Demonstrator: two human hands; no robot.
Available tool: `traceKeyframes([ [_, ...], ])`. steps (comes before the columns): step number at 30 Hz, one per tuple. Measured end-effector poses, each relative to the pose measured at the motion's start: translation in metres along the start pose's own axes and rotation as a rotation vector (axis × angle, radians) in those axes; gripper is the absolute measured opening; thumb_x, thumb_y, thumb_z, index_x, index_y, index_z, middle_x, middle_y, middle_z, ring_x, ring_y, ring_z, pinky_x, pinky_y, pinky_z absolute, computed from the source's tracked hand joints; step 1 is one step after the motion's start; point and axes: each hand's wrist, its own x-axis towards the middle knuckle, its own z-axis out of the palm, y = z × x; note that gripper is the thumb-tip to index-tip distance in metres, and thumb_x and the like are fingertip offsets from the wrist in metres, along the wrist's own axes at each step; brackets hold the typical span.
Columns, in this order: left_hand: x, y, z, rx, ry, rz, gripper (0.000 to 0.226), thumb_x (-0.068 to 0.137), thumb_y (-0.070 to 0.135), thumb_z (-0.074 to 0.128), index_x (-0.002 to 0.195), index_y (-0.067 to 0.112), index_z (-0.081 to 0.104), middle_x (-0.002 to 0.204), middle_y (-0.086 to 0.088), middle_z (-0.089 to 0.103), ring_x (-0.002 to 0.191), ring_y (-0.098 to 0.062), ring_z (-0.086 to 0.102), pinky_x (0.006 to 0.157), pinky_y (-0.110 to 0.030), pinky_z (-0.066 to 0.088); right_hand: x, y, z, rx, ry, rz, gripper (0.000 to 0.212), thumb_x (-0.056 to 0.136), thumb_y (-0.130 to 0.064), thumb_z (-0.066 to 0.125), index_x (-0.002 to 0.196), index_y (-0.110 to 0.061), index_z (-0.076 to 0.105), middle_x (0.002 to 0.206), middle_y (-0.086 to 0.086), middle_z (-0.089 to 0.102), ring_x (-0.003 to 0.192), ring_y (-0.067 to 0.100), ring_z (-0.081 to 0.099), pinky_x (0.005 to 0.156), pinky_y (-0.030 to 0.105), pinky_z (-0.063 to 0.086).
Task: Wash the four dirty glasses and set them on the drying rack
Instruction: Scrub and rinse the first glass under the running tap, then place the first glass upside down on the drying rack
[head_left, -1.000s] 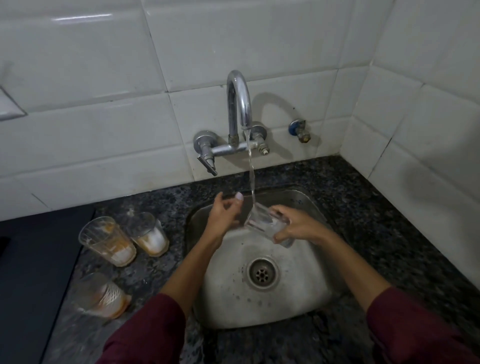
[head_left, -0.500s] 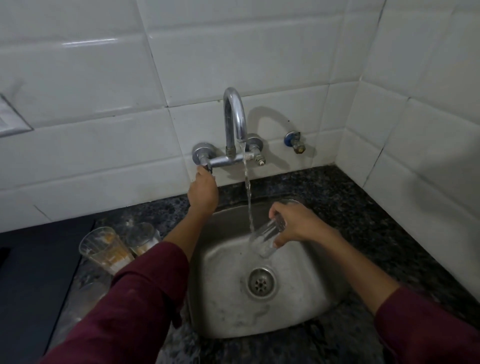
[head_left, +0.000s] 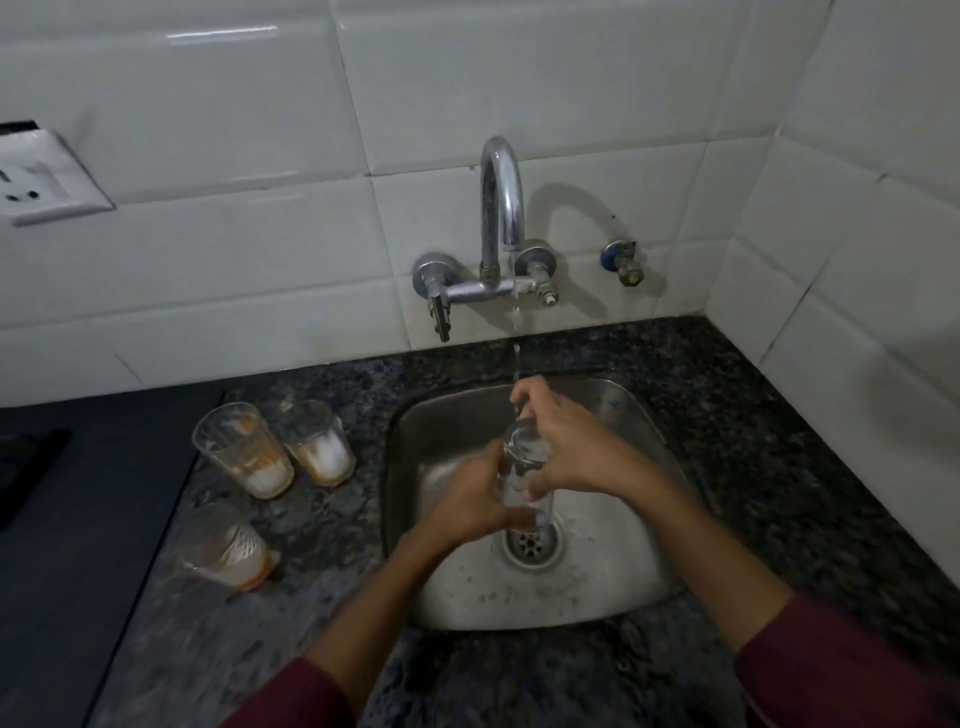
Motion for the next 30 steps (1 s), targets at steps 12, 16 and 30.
traceKeyframes([
  [12, -0.007, -0.016, -0.029, -0.134, 0.287, -0.076, 0.069, 0.062, 0.027, 0.087, 0.123, 0.018, 0.056, 0.115, 0.004, 0.068, 0.102, -0.004, 0.062, 0.078, -0.006, 0.046, 0.019, -0.019, 0.059, 0.592, 0.313, 0.202, 0.057, 0.06, -0.023, 0.086, 0.109, -0.022, 0.058, 0.097, -0.001, 0.068, 0.083, 0.012, 0.067, 0.064, 0.024, 0.056],
  [16, -0.027, -0.03, -0.086, -0.147, 0.32, -0.035, 0.078, 0.066, 0.03, 0.086, 0.133, 0.019, 0.047, 0.122, 0.005, 0.065, 0.107, -0.006, 0.063, 0.09, -0.025, 0.052, 0.051, -0.062, 0.053, 0.553, 0.406, 0.153, 0.055, 0.058, -0.023, 0.087, 0.107, -0.019, 0.062, 0.093, 0.0, 0.069, 0.082, 0.013, 0.066, 0.071, 0.022, 0.052],
  [30, -0.283, -0.256, -0.319, 0.158, 0.823, -0.694, 0.053, 0.095, 0.036, 0.052, 0.139, 0.008, 0.044, 0.141, -0.011, 0.05, 0.129, -0.025, 0.048, 0.102, -0.032, 0.039, 0.259, -0.409, 0.214, 0.604, -0.064, -0.266, 0.062, 0.055, -0.028, 0.088, 0.11, -0.02, 0.062, 0.107, 0.0, 0.068, 0.098, 0.018, 0.064, 0.09, 0.036, 0.053],
])
